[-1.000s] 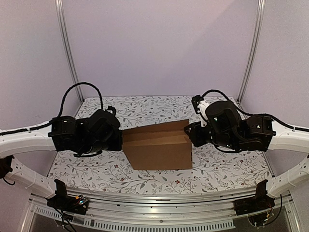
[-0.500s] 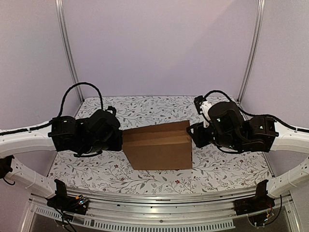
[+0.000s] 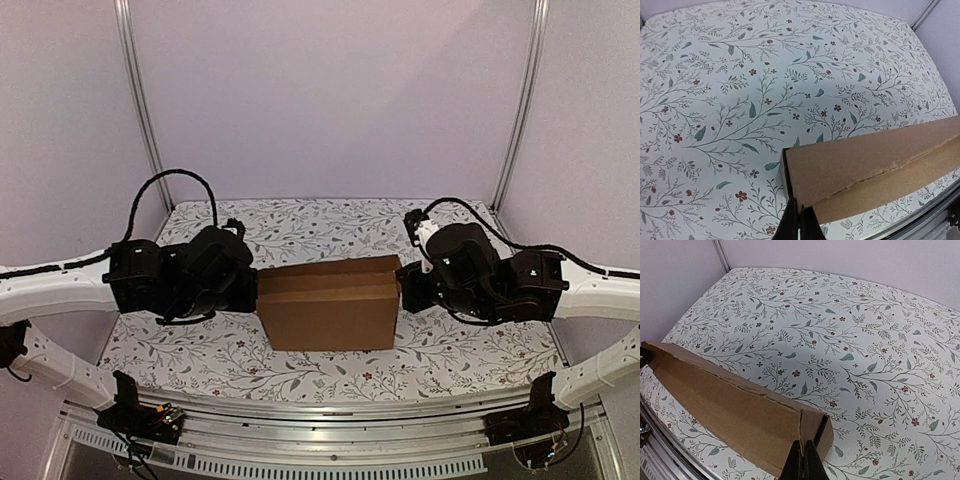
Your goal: Fold the paper box
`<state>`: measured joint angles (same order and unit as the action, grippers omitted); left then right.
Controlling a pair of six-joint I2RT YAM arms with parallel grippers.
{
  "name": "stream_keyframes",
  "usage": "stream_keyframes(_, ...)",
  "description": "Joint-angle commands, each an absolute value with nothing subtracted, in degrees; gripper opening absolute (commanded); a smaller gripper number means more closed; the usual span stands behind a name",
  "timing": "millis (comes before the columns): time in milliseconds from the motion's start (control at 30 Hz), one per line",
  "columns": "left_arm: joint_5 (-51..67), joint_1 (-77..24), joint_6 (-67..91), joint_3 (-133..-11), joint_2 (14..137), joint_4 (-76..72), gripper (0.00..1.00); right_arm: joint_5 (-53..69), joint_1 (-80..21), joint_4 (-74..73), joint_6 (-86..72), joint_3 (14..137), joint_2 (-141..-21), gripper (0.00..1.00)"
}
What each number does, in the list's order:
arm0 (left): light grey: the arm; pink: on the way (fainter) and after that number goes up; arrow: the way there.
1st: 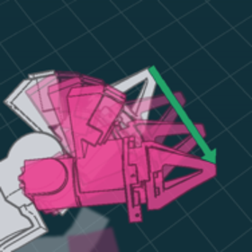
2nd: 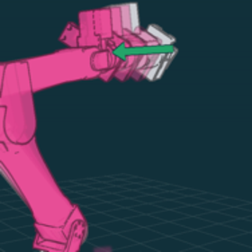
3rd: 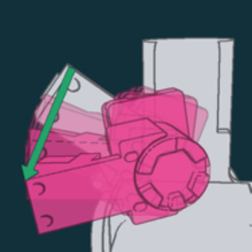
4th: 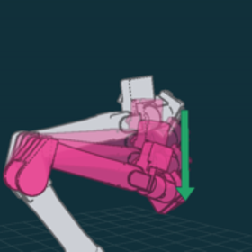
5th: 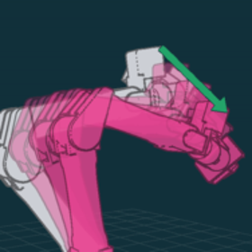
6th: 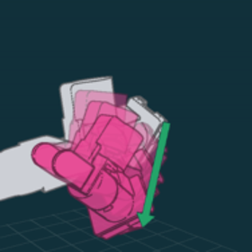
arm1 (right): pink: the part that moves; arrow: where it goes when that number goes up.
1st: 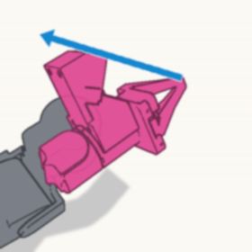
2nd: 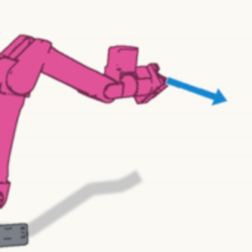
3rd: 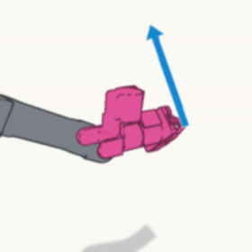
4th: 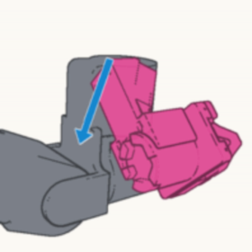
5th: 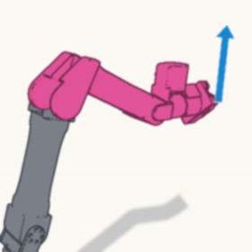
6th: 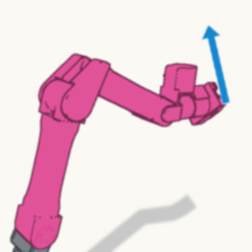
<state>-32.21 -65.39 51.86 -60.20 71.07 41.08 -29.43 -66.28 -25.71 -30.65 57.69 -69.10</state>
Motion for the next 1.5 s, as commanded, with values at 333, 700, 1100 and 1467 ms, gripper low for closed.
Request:
stream_keyframes(333,-30.3,-67.2,51.9,-59.2,75.4,45.4,0.0,-27.9,-68.1,-23.5,-36.6,50.6,-67.5,0.0)
stream_keyframes(700,-30.7,-68.2,51.8,-58.4,75.7,45.8,0.0,-29.2,-69.1,-23.1,-38.5,51.1,-69.7,0.0)
stream_keyframes(1100,-30.4,-68.8,51.2,-57.4,75.0,45.3,0.0,-31.9,-71.9,-25.5,-39.9,54.9,-72.7,0.0)
stream_keyframes(1467,-30.8,-69.2,50.5,-56.0,73.7,44.0,0.0,-34.5,-74.5,-24.5,-43.5,55.3,-76.3,0.0)
